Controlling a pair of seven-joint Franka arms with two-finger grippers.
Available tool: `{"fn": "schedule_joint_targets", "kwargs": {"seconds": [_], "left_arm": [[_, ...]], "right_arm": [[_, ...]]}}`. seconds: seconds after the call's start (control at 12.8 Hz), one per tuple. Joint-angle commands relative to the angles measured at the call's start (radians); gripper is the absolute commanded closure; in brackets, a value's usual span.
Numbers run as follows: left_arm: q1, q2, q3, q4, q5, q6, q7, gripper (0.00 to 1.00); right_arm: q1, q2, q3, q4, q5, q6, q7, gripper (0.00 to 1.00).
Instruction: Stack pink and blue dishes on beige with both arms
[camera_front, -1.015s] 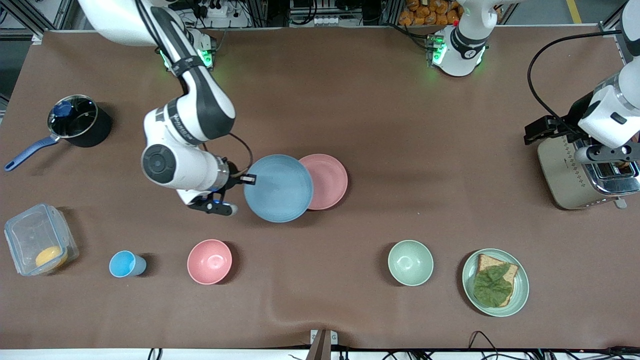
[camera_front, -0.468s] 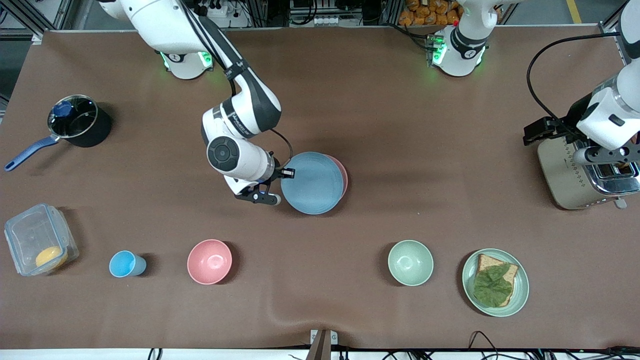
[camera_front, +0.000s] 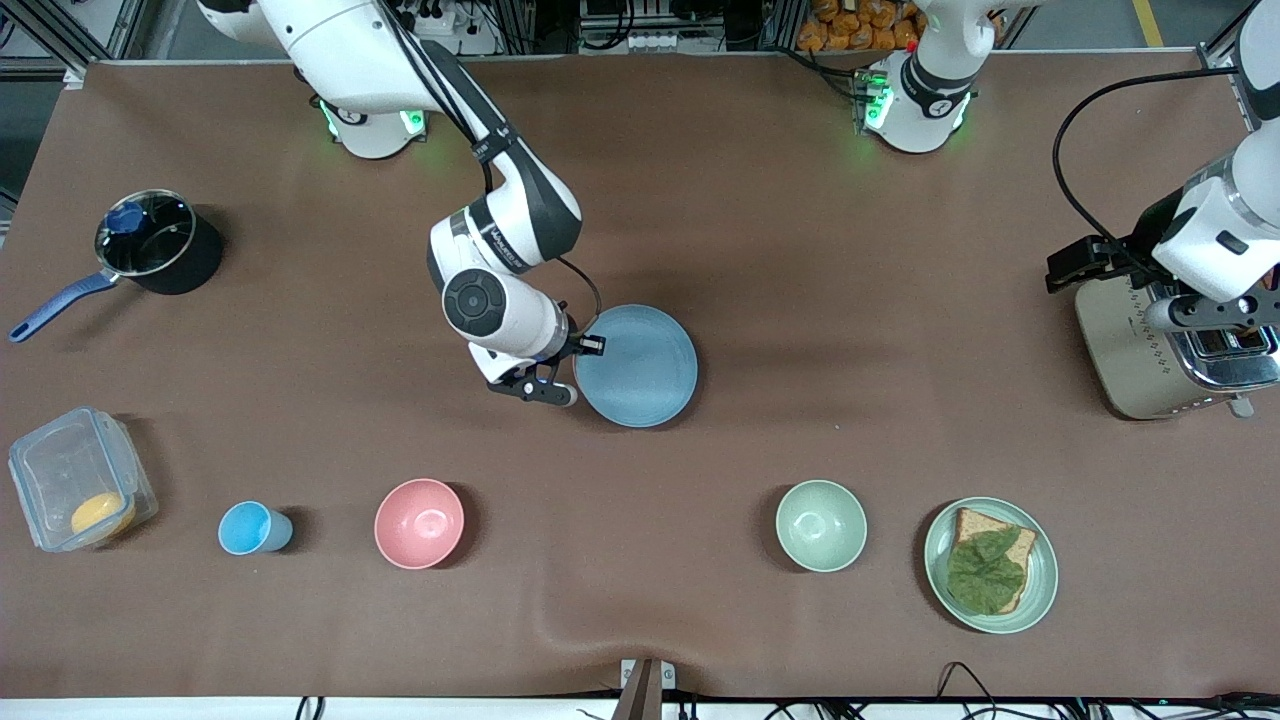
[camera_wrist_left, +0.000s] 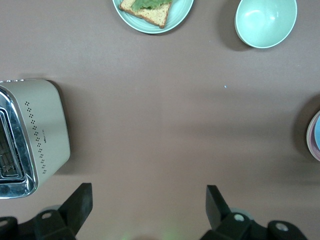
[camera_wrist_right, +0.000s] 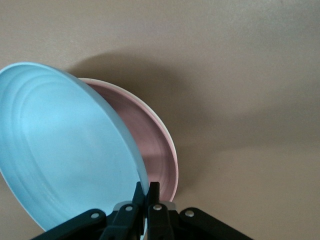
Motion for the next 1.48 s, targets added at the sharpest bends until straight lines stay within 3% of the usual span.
{"fn": "schedule_joint_targets", "kwargs": {"seconds": [0.0,0.08,0.16,0.23,0.47,0.78,0.94,1.25,1.41], "left_arm": [[0.007,-0.007,0.001,-0.011,-0.026,0.011,0.025,0.00],[0.007,-0.005,0.001,-0.014,-0.026,0.011,0.025,0.00],[0.007,-0.005,0.001,-0.015,-0.026,0.011,0.025,0.00],[0.007,-0.004,0.001,-0.015,-0.026,0.011,0.025,0.00],[0.007,-0.004,0.001,-0.017,-0.026,0.011,0.025,0.00],[0.007,-0.005,0.001,-0.017,-0.026,0.011,0.025,0.00],[0.007,-0.013,0.001,-0.008,-0.026,0.010,0.025,0.00],[0.007,-0.048,0.006,0.027,-0.013,-0.002,0.026,0.00],[0.008,-0.051,0.006,0.055,-0.013,-0.031,0.025,0.00]], "right_arm": [[0.017,-0.014,-0.012,-0.038,0.022,0.002,0.019,1.00],[0.018,-0.014,-0.013,-0.039,0.022,0.001,0.022,0.98],[0.017,-0.014,-0.013,-0.039,0.022,-0.002,0.022,0.53],[0.015,-0.020,-0.015,-0.038,0.022,-0.011,0.024,0.01],[-0.043,-0.078,-0.035,-0.026,0.007,-0.105,-0.001,0.00],[-0.259,-0.164,-0.050,-0.049,-0.085,-0.211,-0.296,0.00],[-0.348,-0.210,-0.048,-0.105,-0.197,-0.199,-0.402,0.00],[-0.497,-0.379,-0.048,-0.248,-0.264,-0.189,-0.609,0.00],[-0.502,-0.465,-0.048,-0.276,-0.294,-0.202,-0.617,0.00]]}}
